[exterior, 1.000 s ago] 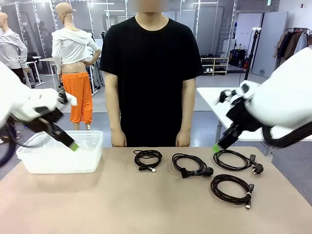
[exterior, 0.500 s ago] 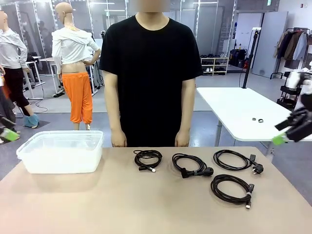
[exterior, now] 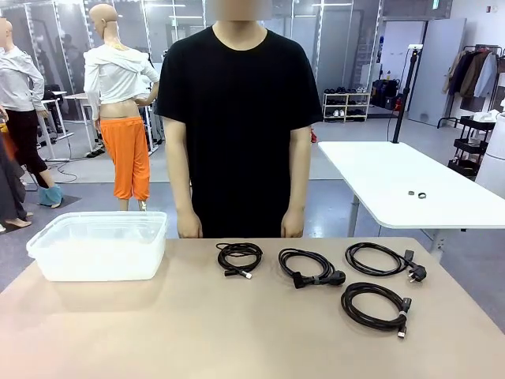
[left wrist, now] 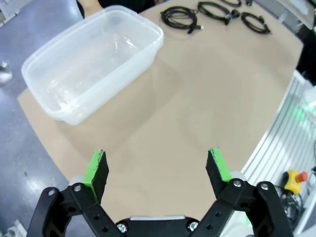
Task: Organize and store the cables.
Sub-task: Place the Power Cable into the Organizing box.
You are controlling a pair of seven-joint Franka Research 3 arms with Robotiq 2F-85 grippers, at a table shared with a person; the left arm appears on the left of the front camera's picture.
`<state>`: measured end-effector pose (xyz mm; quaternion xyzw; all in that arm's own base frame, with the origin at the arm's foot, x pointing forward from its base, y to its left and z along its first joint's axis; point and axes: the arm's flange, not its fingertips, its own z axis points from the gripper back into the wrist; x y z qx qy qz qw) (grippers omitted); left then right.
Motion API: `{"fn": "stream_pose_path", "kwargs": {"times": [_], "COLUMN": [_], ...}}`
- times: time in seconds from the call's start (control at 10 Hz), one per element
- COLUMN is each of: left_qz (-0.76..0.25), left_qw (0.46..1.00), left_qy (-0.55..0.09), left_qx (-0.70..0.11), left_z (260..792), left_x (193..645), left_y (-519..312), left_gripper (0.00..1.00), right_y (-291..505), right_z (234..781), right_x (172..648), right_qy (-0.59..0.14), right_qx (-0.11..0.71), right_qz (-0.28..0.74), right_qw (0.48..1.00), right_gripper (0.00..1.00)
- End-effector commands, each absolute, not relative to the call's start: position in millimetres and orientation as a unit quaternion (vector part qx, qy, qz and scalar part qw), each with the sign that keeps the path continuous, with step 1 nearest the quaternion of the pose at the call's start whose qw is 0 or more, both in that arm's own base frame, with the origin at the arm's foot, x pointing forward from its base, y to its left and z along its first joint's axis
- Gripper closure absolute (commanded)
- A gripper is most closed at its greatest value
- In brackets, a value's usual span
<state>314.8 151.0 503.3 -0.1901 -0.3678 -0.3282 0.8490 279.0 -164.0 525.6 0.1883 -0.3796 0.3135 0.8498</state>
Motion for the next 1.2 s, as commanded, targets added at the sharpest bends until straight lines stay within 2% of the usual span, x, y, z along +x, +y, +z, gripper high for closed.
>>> {"fn": "stream_pose_path", "kwargs": {"times": [0.0, 0.2, 0.3, 1.1], "left_qz": [-0.324, -0.287, -0.315, -0.315], "left_qw": [0.845, 0.861, 0.853, 0.853], "left_qy": [-0.376, -0.369, -0.368, -0.368], "left_qx": [-0.199, -0.202, -0.196, -0.196], "left_z": [498, 505, 499, 499], "left_x": [315, 330, 315, 315], "left_y": [147, 143, 153, 153], "left_gripper": [0.0, 0.0, 0.0, 0.0], "right_y": [-148, -143, -183, -183], "right_z": [488, 482, 526, 526], "right_x": [243, 246, 267, 267], "right_qy": [-0.406, -0.396, -0.394, -0.394], "right_qx": [0.191, 0.172, 0.185, 0.185], "right_qz": [0.306, 0.277, 0.291, 0.291], "right_qw": [0.84, 0.858, 0.852, 0.852], "right_gripper": [0.0, 0.0, 0.0, 0.0]}}
